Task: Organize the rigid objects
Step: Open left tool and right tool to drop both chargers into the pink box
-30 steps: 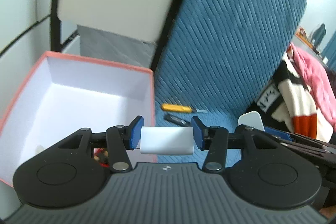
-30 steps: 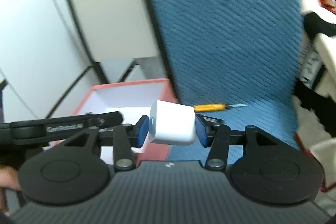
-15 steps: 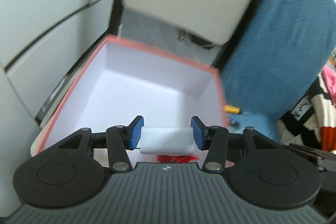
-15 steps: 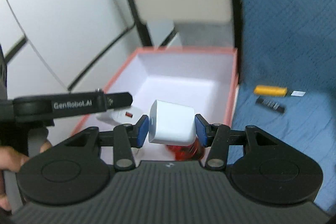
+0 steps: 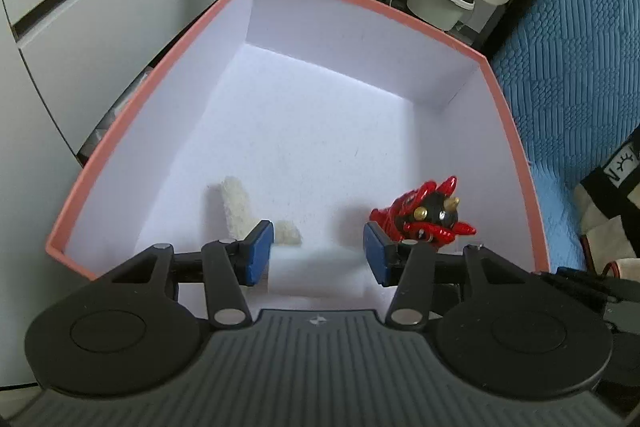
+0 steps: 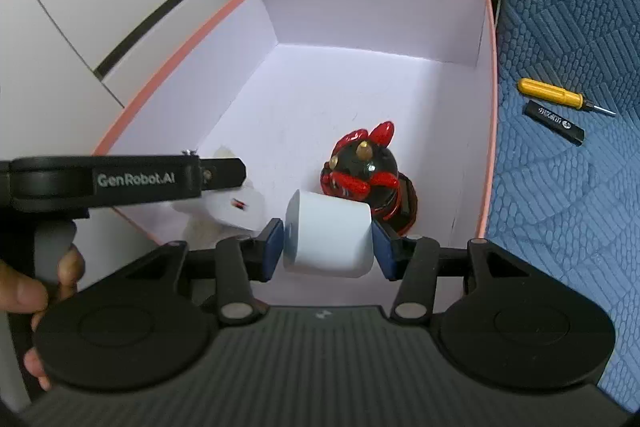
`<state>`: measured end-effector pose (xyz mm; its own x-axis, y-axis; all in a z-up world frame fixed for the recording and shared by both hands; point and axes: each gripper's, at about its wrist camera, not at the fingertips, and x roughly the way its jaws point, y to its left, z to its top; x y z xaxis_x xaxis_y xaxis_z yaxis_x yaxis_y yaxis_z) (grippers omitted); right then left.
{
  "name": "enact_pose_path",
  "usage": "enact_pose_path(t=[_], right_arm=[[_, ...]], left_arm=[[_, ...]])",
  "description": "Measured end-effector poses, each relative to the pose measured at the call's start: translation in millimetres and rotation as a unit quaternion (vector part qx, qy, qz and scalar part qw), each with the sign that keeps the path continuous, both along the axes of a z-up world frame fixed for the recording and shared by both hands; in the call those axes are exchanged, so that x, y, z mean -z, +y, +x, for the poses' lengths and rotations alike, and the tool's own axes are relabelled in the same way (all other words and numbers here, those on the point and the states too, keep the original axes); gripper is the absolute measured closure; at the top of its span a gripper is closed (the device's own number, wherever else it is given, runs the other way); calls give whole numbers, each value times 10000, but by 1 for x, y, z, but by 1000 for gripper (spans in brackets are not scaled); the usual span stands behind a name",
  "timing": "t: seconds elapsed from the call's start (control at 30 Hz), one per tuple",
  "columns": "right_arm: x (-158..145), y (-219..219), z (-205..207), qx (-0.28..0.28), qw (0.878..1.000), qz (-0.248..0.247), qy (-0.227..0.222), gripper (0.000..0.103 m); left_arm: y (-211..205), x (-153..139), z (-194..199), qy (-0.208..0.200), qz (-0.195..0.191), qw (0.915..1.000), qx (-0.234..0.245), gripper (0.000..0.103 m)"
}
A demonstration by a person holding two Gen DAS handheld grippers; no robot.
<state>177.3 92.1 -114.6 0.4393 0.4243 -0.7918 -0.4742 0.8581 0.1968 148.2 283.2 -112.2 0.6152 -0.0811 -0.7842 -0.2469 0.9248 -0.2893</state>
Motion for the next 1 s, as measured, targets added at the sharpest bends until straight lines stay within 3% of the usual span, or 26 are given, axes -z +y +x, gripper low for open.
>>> enact_pose_path(t=[0.1, 0.33, 0.7, 1.0], right_arm=[[0, -3, 0, 12, 10000, 10, 22, 51], [-24, -18, 2, 135, 9984, 544, 26, 51], [-76, -65, -20, 315, 9933, 821, -745, 51], [-96, -111, -36, 558, 9879, 813, -1200, 51]], left_arm=[[-1, -5, -3, -42, -33, 10000, 16, 47], [-3, -34, -14, -338, -105, 9994, -39, 47], [-46, -83, -41, -1002, -143, 9948, 51, 47], [-95, -99, -52, -1323, -138, 9905, 341, 47]])
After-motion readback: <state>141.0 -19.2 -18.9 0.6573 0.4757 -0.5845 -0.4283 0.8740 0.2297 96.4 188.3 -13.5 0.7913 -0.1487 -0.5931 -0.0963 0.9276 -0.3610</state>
